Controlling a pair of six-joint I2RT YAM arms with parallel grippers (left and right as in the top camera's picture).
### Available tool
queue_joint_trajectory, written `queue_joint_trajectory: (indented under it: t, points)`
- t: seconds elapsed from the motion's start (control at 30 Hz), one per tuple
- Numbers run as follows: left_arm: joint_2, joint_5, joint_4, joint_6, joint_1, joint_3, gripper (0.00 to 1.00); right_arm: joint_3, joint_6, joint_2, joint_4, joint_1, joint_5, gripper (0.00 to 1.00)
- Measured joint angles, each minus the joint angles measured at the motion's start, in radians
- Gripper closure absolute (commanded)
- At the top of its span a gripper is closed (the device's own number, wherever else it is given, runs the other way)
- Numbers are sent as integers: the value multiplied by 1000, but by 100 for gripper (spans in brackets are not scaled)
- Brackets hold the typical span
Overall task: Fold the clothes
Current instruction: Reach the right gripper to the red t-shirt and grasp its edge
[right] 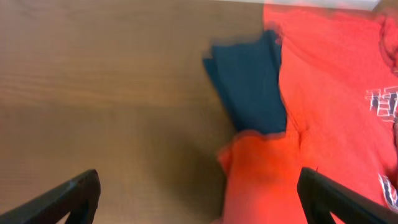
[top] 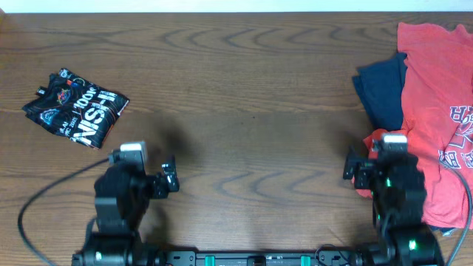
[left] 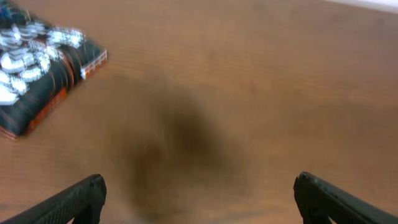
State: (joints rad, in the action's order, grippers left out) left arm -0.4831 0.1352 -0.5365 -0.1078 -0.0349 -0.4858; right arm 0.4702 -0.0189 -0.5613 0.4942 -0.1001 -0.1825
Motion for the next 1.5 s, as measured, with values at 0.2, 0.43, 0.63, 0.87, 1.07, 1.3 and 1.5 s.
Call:
queue_joint_trajectory:
  t: [0.2,0.43,0.63,0.87,1.07,1.3,1.5]
  points:
    - [-311,0,-122,0,0,-155,2,186,-30,-414,195,97,-24,1]
    - [-486,0,-137,0,0,-182,2,231,-50,-774,185,149,-9,1]
    - [-542,0,-138,0,0,-182,2,231,-82,-948,129,151,-13,21]
    - [-544,0,-138,0,0,-182,2,258,-145,-1011,119,158,-69,99]
    - [-544,0,-137,0,0,-182,2,270,-165,-1013,172,175,-85,99]
    - [-544,1,-132,0,0,-182,2,548,-148,-909,418,179,5,99]
    - [-544,3,-129,0,0,-183,2,838,-13,-760,554,163,227,99]
